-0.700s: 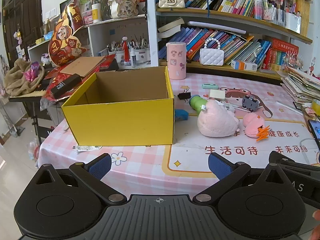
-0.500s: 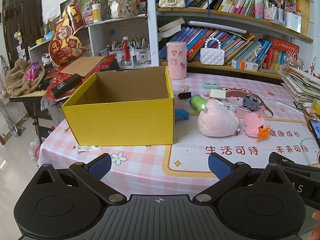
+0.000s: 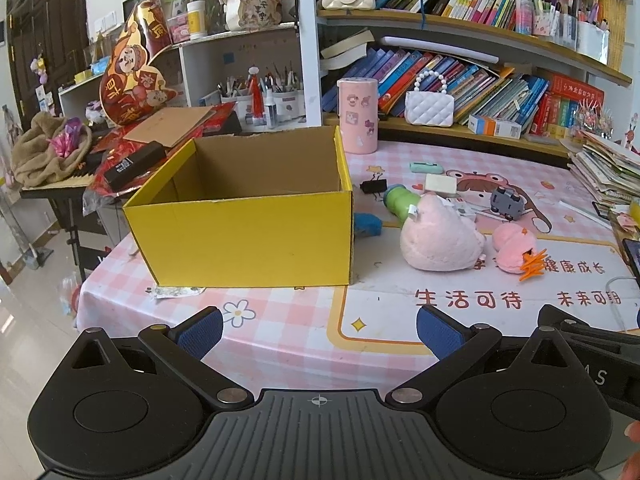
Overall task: Organize objects
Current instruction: 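Move both tools toward the pink plush toys beside the yellow box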
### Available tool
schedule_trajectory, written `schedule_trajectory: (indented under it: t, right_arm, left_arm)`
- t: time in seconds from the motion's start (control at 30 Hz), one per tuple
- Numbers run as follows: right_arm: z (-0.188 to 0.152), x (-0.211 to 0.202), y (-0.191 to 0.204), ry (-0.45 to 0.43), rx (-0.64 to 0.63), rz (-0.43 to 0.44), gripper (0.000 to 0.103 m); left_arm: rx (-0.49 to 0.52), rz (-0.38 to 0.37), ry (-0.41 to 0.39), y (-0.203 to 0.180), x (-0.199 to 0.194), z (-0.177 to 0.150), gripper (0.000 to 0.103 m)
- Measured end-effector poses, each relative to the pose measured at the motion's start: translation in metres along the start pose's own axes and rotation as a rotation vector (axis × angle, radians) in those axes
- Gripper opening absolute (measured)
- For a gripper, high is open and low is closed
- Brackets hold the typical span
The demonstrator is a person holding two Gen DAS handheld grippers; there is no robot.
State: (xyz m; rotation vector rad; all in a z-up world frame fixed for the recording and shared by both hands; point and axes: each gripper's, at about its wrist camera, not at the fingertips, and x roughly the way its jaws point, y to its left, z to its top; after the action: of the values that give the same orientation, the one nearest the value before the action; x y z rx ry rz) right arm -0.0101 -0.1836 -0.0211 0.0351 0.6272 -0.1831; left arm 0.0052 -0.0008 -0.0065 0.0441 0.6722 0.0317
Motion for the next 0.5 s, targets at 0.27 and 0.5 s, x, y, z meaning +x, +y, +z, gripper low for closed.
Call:
schedule_trajectory:
  t: [0.27, 0.5]
  right_arm:
    - [0.004, 0.013, -0.005, 0.024, -0.001, 0.005, 0.103]
    - [0.013, 0.036, -0.017, 0.05, -0.013, 0.036, 0.103]
  left_arm:
    - [0.006, 0.004, 0.027, -0.011, 0.012, 0.003, 0.103]
    - [-0.017, 0.007, 0.056, -0.028, 0.031, 0.011, 0.103]
